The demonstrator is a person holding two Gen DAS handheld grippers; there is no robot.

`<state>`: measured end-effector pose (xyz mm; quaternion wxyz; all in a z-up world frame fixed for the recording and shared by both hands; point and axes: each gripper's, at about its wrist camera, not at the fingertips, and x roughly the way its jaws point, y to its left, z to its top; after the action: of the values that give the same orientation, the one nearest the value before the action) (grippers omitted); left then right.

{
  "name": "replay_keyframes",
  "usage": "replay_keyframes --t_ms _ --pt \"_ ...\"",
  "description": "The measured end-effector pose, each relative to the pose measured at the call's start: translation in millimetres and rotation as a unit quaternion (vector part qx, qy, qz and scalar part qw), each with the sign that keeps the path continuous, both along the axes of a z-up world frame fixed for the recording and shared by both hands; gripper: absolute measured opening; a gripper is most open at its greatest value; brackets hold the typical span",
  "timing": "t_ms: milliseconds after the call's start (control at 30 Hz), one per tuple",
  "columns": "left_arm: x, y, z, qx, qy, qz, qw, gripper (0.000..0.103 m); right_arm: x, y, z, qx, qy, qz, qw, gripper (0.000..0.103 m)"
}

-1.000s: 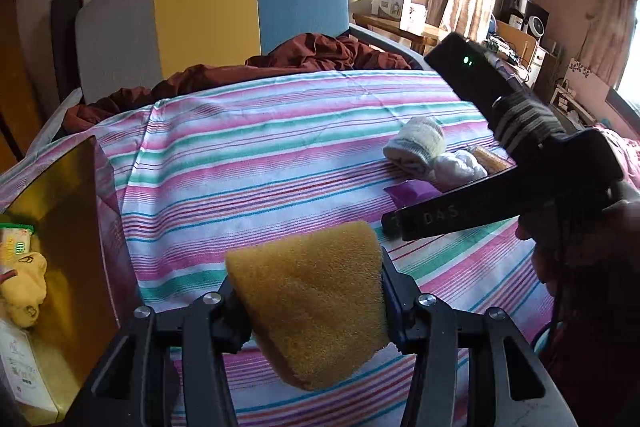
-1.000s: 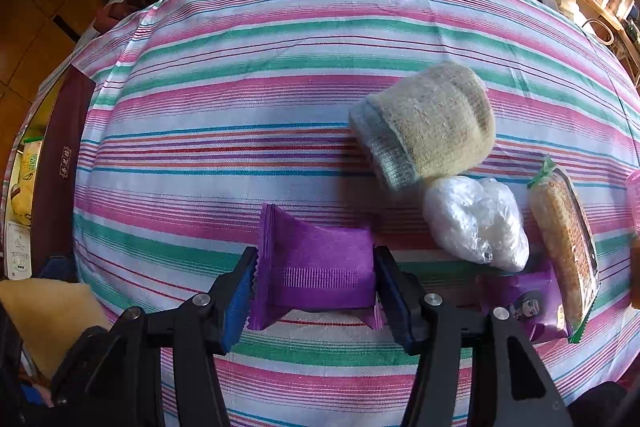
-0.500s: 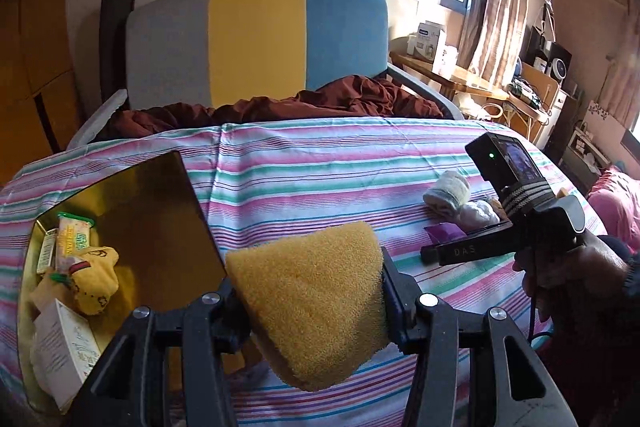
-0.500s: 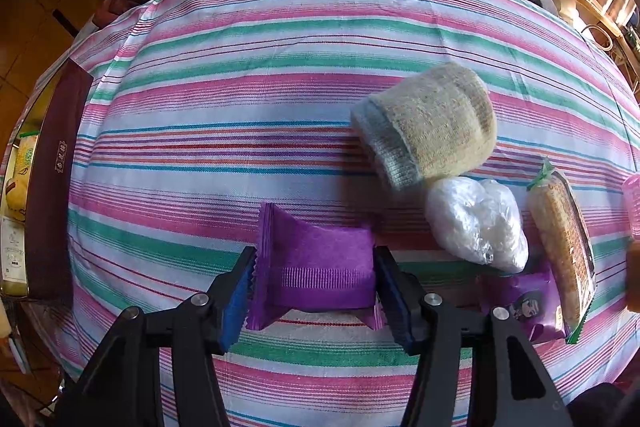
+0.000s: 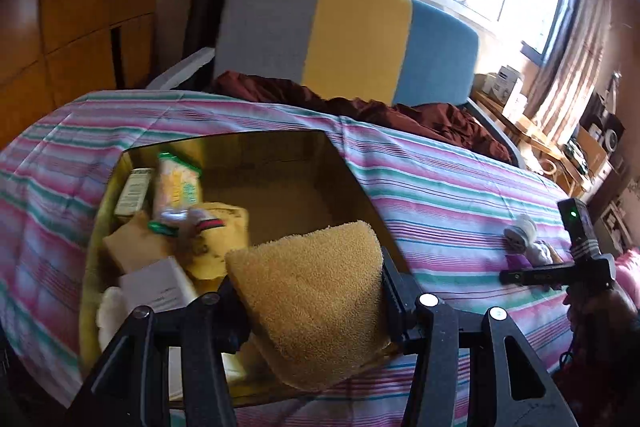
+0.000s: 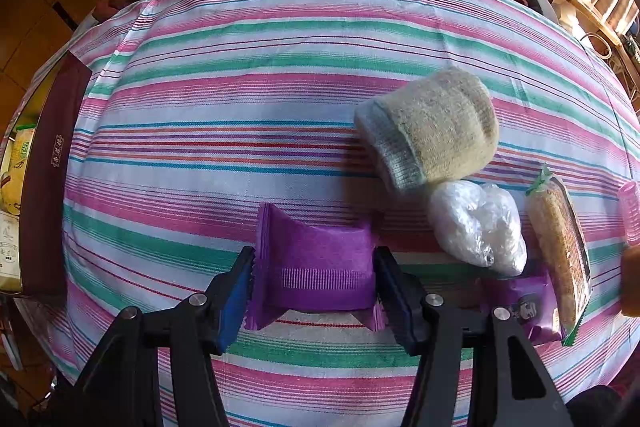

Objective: Organize objects
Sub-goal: 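Carry the sponge into the gold box and release it with the left tool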

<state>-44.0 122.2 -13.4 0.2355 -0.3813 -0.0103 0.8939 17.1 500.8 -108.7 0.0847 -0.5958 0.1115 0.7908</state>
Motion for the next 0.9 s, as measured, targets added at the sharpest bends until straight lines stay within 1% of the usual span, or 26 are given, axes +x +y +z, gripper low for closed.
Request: replay_keyframes --t_ms 100,167,267,333,433,533,633,667,767,800,833,900 --pt "-14 -50 -2 0.008 -0.011 0.059 0.9982 0.053 -3 -3 -1 0.004 -0.001 0.002 1.000 0.060" --pt "-20 -76 -5 0.010 -0.022 0.087 0.9959 0.053 -3 -6 -3 0.009 -0.001 0.005 1.000 0.060" --pt "-23 -100 -6 0.001 -0.021 0.119 0.9927 0.053 -4 -10 -3 0.013 -0.002 0.007 1.000 0.060" --pt "-28 -107 -8 0.000 -0.022 0.131 0.9911 0.053 -4 -12 -3 0.015 -0.002 0.008 1.000 0.060" --pt "-39 -105 -9 0.008 -0.030 0.131 0.9909 0.053 -5 -11 -4 0.014 -0.002 0.008 1.000 0.060" --pt "-53 -94 -10 0.010 -0.031 0.125 0.9916 0.054 -6 -11 -3 0.015 -0.001 0.008 1.000 0.060" --pt "-72 -78 -13 0.004 -0.037 0.115 0.9926 0.054 -7 -10 -4 0.015 -0.001 0.008 1.000 0.060" --pt "-79 -74 -15 0.007 -0.039 0.114 0.9927 0.054 -8 -9 -5 0.015 0.000 0.008 1.000 0.060" --pt "-95 -63 -21 -0.003 -0.043 0.120 0.9919 0.054 -9 -10 -5 0.016 0.001 0.008 1.000 0.060" --pt "-100 -60 -24 -0.003 -0.048 0.115 0.9922 0.054 -9 -9 -6 0.016 0.001 0.008 1.000 0.060" --pt "-104 -57 -28 -0.005 -0.056 0.108 0.9925 0.055 -10 -9 -6 0.016 0.001 0.009 1.000 0.060" --pt "-108 -56 -34 -0.008 -0.067 0.113 0.9914 0.059 -10 -9 -6 0.017 0.002 0.009 1.000 0.060"
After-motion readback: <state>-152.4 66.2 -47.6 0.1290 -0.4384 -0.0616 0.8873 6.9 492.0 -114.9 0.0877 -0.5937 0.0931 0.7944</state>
